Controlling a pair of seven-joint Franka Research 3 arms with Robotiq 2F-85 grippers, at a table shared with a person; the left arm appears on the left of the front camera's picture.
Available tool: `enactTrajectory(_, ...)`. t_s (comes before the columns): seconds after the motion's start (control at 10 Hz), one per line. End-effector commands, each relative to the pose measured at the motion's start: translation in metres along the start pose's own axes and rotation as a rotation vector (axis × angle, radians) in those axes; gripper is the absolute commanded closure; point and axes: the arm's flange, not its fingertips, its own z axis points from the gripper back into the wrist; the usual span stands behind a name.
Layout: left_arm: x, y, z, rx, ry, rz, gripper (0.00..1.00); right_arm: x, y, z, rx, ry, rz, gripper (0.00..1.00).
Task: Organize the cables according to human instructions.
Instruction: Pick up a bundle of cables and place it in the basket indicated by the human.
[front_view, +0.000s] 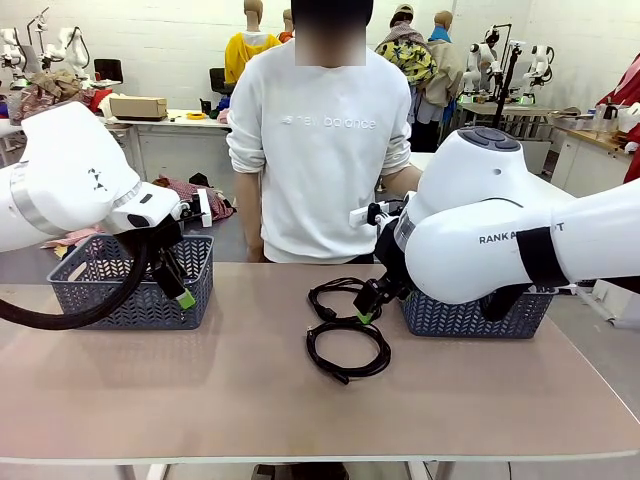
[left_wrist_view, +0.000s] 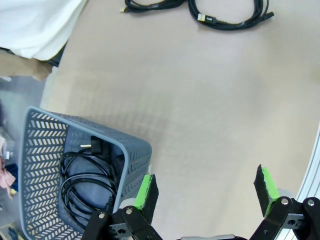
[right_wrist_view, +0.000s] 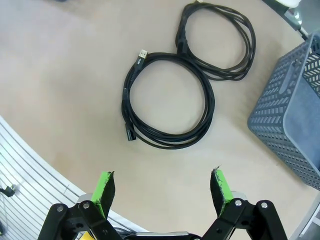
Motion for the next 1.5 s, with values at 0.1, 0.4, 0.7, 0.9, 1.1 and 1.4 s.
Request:
enactTrajectory(0.1, -0.001, 0.002, 0.002, 0.003, 0.005, 0.007, 0.00, 0.013, 0.015, -0.013, 0.037, 0.008, 0.048, 0.00)
enactTrajectory(0.4, -0.001, 0.002, 0.002, 0.003, 0.005, 0.007, 0.00, 0.025, 0.035, -0.035, 0.051, 0.069, -0.006, 0.00)
enactTrajectory(0.7, -0.001, 0.002, 0.002, 0.003, 0.005, 0.007, 0.00, 0.034, 0.055, -0.063, 0.015, 0.099, 0.002, 0.00)
enactTrajectory(0.9, -0.001, 0.002, 0.002, 0.003, 0.005, 0.007, 0.00, 0.038, 0.069, -0.083, 0.006, 0.098, 0.005, 0.00)
enactTrajectory(1.1, -0.001, 0.002, 0.002, 0.003, 0.005, 0.007, 0.00, 0.042, 0.073, -0.103, -0.013, 0.095, 0.000, 0.00)
enactTrajectory(1.4, -0.001, 0.002, 0.002, 0.003, 0.005, 0.007, 0.00, 0.046, 0.076, -0.127, -0.035, 0.130, 0.026, 0.00)
